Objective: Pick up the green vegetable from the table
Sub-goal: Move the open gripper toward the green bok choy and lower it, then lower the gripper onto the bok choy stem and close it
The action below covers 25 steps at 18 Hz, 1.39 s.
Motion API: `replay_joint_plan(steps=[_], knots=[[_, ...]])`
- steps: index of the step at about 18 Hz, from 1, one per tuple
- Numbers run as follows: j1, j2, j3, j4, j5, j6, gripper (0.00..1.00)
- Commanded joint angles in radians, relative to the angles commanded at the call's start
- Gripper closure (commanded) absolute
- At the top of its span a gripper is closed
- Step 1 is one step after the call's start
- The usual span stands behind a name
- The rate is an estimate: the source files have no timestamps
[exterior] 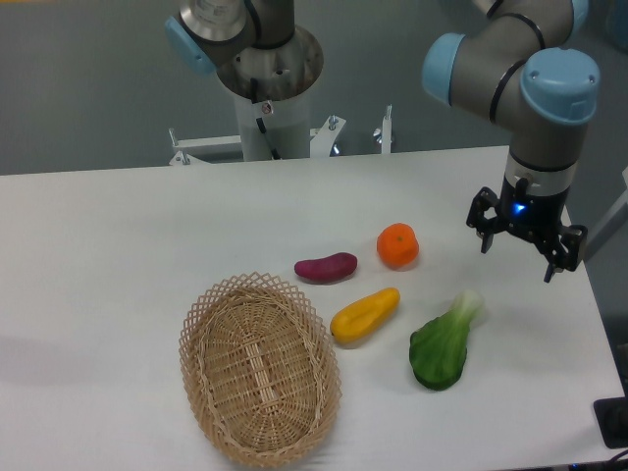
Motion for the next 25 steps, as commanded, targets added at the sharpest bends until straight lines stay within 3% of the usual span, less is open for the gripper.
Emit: replay_joint_plan(steps=[10, 13, 17, 25], knots=[[-0.031, -0.023, -0.011, 0.003, 0.021, -0.008, 0.0], [-0.048, -0.051, -0.028, 0.035, 0.021, -0.014, 0.0], [-0.066, -0.123, -0.034, 0.155, 0.021, -0.02, 0.0], [-0.066, -0.172, -0.058, 0.172, 0.052, 0.055, 0.0]])
